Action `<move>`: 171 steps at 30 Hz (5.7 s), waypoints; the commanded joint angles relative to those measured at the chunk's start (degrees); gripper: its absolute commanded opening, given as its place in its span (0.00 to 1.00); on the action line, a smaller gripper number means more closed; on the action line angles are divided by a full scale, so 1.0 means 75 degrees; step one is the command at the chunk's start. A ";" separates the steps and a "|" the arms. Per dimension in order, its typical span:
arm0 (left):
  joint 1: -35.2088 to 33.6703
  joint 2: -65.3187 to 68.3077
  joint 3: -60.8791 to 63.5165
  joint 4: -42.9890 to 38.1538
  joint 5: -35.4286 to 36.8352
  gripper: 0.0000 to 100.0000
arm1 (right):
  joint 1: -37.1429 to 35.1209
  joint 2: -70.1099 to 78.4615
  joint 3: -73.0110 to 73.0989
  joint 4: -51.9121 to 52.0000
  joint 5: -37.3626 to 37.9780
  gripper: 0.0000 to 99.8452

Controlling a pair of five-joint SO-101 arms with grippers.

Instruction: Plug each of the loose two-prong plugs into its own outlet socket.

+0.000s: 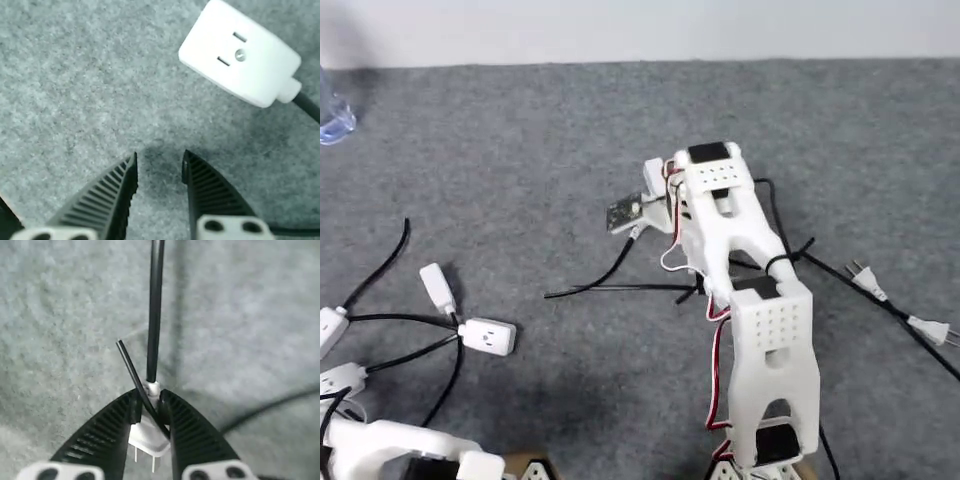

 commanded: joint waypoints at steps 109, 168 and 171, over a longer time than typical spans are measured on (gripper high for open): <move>0.0281 -0.0152 -0.0041 0.0012 -0.0703 0.14 | -0.0733 -0.6242 0.4724 0.0358 -0.4923 0.01; 1.1206 -0.0199 -0.1987 0.2075 -0.0621 0.14 | 0.2901 -1.2618 1.3832 -0.5867 -0.6916 0.64; 1.2190 -0.0199 -0.2397 0.2251 -0.0059 0.14 | 0.2901 -1.2618 1.4218 -0.6406 -0.6916 0.64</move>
